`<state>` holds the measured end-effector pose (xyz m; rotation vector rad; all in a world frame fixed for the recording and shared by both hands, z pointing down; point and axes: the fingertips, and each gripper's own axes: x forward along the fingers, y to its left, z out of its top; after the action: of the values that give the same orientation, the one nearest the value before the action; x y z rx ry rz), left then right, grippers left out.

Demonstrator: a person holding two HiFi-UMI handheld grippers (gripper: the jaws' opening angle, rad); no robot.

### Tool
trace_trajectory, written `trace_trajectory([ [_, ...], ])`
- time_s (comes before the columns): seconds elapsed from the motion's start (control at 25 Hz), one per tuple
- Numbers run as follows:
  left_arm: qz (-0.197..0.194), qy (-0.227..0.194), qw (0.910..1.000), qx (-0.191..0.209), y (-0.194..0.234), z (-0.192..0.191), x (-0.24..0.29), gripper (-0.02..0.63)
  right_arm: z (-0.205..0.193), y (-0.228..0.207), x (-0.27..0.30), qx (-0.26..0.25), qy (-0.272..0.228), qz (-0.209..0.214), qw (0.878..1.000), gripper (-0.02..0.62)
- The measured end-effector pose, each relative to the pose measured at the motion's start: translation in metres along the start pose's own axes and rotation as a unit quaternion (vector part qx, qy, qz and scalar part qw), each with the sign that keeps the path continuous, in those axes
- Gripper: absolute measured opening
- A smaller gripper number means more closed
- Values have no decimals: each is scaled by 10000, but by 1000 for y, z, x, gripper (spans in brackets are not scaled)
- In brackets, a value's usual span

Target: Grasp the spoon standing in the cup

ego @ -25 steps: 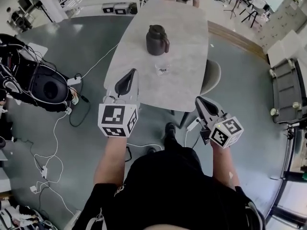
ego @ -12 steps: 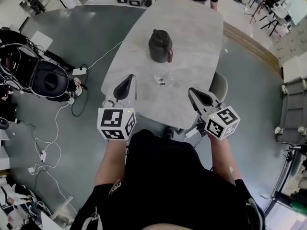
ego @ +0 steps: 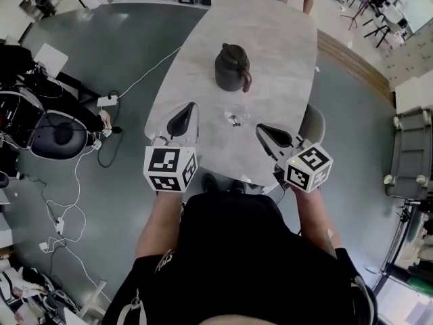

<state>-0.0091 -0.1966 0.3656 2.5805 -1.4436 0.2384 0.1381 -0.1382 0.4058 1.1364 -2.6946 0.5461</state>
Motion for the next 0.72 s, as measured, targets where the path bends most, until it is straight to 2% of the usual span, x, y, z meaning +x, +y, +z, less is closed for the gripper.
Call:
trace_trajectory([
  [0.12, -233, 52, 9997, -4, 6, -7, 3, 9, 7, 5, 12, -13, -93, -94, 9999, -6],
  [0.28, -343, 55, 9993, -154, 21, -12, 7, 9, 8, 14, 25, 105, -144, -154, 9997, -6],
  [0.4, -396, 129, 9988, -271, 25, -19, 11, 9, -2, 19, 28, 147, 14, -111, 9998, -6],
  [0.56, -425, 257, 9982, -347, 20, -25, 25, 9, -12, 0, 27, 216, 243, -193, 9993, -5],
  [0.72, -475, 417, 9970, -447, 32, -34, 37, 9, -15, -9, 50, 224, 407, -159, 9988, -5],
])
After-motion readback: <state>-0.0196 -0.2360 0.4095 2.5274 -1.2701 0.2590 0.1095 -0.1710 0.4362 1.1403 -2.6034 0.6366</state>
